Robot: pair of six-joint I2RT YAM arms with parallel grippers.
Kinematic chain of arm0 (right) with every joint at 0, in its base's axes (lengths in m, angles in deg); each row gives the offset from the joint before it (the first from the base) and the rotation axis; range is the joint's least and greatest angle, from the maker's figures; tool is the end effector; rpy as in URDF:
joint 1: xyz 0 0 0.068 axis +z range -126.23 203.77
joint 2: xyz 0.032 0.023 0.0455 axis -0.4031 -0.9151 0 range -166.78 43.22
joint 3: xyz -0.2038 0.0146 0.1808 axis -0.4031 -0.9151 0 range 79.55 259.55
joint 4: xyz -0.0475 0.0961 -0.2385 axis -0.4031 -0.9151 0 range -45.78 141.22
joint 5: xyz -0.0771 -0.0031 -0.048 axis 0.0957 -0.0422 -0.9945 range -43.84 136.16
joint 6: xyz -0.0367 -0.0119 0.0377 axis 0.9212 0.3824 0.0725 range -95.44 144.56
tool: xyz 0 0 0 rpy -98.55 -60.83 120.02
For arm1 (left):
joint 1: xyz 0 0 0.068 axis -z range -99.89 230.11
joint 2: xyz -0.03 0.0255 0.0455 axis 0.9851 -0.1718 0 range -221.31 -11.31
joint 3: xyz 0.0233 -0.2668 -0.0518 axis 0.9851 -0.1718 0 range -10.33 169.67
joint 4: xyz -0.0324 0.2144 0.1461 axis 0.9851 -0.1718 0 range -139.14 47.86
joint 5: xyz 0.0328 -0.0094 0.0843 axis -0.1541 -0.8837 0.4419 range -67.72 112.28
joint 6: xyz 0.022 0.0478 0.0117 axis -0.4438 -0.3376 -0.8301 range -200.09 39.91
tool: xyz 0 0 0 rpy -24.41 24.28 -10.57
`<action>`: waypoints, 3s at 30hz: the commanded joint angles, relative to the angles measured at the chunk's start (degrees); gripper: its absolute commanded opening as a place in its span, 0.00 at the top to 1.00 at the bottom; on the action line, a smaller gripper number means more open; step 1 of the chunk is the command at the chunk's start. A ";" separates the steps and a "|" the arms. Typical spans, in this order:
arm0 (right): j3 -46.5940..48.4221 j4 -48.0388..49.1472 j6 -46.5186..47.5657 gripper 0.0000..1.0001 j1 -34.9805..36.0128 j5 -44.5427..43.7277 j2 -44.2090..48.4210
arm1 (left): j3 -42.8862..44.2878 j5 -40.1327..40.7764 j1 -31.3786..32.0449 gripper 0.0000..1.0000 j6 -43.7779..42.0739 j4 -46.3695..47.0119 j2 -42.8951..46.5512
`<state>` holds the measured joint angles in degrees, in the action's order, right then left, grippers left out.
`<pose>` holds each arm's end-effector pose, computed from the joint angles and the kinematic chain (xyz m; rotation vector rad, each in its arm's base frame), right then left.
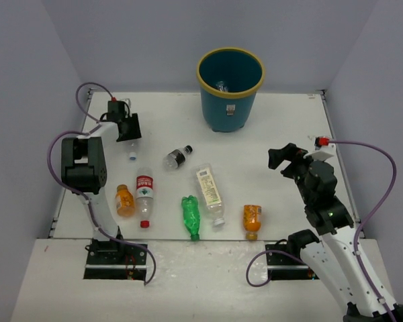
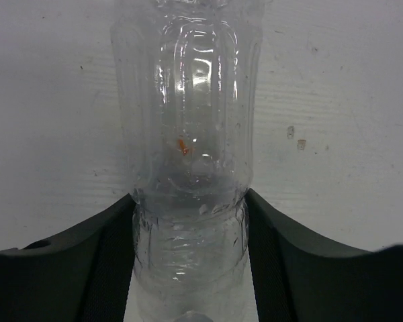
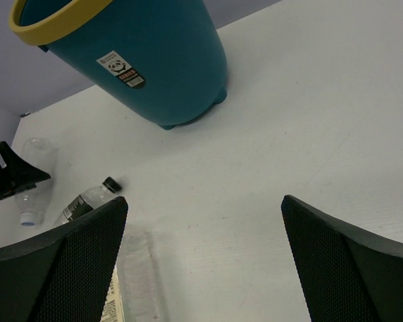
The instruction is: Put the plastic bottles in the bin
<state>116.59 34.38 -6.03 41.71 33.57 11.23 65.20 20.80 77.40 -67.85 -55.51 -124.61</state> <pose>0.1368 0.0362 0.3124 0.3554 1.7549 0.4163 0.4231 0.0191 0.1679 -0.3096 2.4464 -0.1042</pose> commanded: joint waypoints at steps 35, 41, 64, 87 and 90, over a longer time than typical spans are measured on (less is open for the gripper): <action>3.18 -1.44 3.45 0.01 0.00 18.60 2.58 | 18.57 -8.69 28.21 0.95 2.78 35.48 19.26; 1.64 -3.20 4.39 0.01 0.00 17.16 4.83 | 38.12 -2.03 30.57 0.94 6.39 38.86 3.43; 1.26 -7.90 2.22 0.01 0.00 13.04 3.99 | 52.47 2.17 34.61 0.00 4.03 26.25 -6.25; -5.81 -23.75 -9.85 0.01 0.20 22.49 -0.72 | -25.70 26.81 34.52 0.00 23.01 -9.46 69.10; -9.73 -22.05 -11.22 0.01 0.52 23.50 -1.96 | -33.39 27.26 34.52 0.00 27.42 -11.60 74.63</action>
<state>110.96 11.39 -14.08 41.76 53.26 10.78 39.38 46.35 112.01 -49.96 -59.25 -56.09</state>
